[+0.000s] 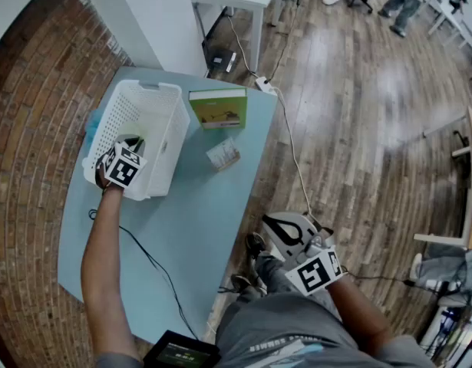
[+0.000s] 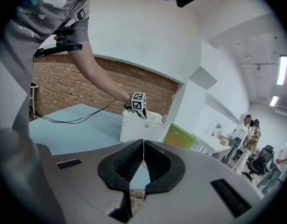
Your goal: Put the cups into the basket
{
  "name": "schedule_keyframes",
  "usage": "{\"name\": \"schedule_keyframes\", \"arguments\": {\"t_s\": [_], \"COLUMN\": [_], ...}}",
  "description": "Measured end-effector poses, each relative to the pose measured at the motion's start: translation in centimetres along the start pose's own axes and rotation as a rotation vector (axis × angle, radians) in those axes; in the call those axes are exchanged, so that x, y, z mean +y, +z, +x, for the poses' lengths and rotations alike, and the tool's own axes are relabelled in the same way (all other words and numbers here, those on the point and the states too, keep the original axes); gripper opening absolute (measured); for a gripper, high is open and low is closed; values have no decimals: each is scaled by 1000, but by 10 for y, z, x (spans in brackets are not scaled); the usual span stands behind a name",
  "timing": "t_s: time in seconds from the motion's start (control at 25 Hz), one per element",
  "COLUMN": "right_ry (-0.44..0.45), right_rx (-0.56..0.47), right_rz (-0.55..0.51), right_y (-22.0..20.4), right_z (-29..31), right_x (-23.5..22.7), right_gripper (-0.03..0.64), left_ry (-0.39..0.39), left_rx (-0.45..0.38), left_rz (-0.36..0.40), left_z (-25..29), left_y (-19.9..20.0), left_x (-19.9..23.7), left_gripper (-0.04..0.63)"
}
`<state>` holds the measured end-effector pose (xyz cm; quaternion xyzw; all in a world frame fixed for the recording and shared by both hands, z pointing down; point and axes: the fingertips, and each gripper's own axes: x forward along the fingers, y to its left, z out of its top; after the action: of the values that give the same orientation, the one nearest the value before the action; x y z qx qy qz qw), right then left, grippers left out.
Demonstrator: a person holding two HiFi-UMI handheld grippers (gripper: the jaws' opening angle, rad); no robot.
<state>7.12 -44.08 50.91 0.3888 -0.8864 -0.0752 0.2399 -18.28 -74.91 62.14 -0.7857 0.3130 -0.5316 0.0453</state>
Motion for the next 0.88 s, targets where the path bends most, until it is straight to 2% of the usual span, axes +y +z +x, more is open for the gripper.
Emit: {"name": "schedule_keyframes", "arguments": {"t_s": [0.24,0.88], "right_ry": [-9,0], "right_rx": [27,76], "right_rz": [15,43], "right_y": [-12,-35], "right_z": [3,17], "right_x": [-9,-18], "right_gripper": [14,14], "left_ry": [-42,-143], "left_rx": [32,122], "left_rz": [-29,-47], "left_z": [22,72], "left_y": [1,-14], "left_x": [-2,-10], "left_gripper": [20,20]}}
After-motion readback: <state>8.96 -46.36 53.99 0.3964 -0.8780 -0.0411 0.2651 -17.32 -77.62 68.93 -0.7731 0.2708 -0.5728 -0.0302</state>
